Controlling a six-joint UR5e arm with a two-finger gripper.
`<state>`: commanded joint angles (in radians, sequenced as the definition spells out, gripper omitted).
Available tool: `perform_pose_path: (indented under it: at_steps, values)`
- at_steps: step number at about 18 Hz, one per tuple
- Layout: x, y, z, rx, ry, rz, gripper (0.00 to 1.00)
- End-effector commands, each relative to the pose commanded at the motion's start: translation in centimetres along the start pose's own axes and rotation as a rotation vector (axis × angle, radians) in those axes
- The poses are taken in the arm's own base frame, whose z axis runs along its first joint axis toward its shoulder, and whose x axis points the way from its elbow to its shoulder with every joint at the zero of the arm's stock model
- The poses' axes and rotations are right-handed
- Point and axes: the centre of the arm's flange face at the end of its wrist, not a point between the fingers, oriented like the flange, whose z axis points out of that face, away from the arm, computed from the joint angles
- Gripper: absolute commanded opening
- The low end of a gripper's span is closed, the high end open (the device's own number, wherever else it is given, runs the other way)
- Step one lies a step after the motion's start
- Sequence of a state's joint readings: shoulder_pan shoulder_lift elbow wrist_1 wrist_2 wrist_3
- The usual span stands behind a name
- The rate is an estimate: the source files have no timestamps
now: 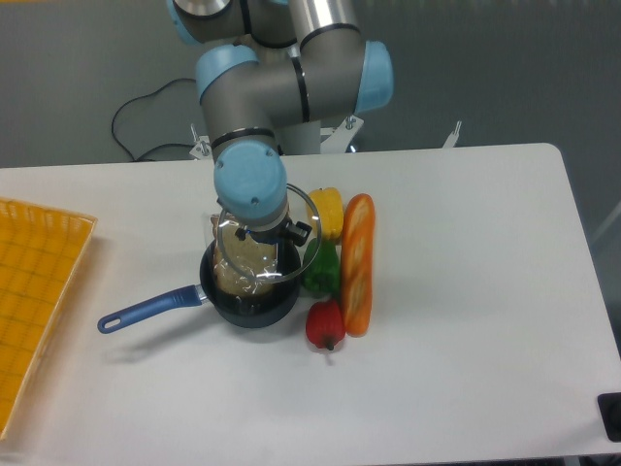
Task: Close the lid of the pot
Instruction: 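Lower the glass lid onto the pan rim over the bread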
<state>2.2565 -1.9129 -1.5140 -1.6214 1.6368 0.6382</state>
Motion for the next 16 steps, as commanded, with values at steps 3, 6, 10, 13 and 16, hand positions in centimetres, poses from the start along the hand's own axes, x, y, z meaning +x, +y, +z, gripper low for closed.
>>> perform_pose_path:
  at_steps: [3, 6, 10, 13, 16]
  values:
    - [0.4, -0.2, 0.0, -0.004, -0.001, 0.004, 0.49]
    - [0.8, -0.4, 0.2, -0.007, -0.001, 0.003, 0.49]
    - [1.7, -1.1, 0.6, -0.015, -0.003, 0.002, 0.49]
    - [2.0, -1.3, 0.9, -0.021, -0.002, 0.003, 0.49]
    - [2.5, -1.8, 1.3, -0.028, -0.002, 0.000, 0.49]
